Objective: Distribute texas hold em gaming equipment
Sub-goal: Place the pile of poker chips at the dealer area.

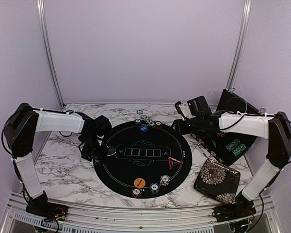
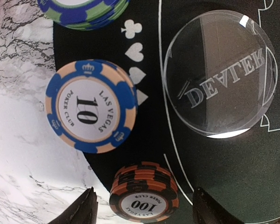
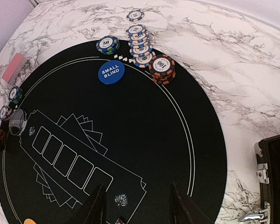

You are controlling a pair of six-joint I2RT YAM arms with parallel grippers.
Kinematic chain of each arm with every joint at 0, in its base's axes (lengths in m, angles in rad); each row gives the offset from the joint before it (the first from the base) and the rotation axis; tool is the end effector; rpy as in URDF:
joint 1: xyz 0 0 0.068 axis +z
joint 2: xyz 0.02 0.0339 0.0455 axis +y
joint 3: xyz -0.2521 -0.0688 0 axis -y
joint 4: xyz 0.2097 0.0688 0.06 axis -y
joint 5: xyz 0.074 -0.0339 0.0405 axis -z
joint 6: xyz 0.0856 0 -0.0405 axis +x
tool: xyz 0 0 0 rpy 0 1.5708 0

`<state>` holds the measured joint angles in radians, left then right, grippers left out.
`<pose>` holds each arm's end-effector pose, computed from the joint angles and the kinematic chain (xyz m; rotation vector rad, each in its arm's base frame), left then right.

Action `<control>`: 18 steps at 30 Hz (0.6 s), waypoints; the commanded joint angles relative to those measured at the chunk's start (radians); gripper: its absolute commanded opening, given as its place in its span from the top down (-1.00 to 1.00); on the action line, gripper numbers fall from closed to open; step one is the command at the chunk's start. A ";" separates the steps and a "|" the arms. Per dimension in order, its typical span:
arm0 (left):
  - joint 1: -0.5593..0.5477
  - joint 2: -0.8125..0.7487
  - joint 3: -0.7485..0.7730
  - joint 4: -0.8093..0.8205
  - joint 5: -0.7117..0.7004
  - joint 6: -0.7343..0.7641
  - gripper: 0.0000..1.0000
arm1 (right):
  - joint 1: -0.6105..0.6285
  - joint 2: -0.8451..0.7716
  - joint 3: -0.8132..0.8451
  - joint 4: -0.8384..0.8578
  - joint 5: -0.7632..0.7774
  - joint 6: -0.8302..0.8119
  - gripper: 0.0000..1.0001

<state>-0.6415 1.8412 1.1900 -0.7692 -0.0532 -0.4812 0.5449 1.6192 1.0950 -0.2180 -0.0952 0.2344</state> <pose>0.2546 -0.1845 0.1194 0.2331 2.9765 -0.0525 0.3046 0.1941 0.2047 -0.4142 2.3263 0.4987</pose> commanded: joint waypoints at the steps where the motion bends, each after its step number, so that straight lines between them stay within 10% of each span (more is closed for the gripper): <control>1: 0.001 -0.051 -0.019 -0.019 0.011 0.012 -0.46 | -0.007 -0.011 0.009 0.015 0.008 -0.007 0.13; 18: -0.002 -0.187 -0.030 -0.021 0.011 -0.018 -0.82 | -0.007 -0.013 0.009 0.009 0.017 -0.003 0.13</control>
<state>-0.6426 1.6924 1.1553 -0.7692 -0.0418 -0.4877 0.5449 1.6192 1.0950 -0.2180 -0.0940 0.2344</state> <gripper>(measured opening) 0.896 0.436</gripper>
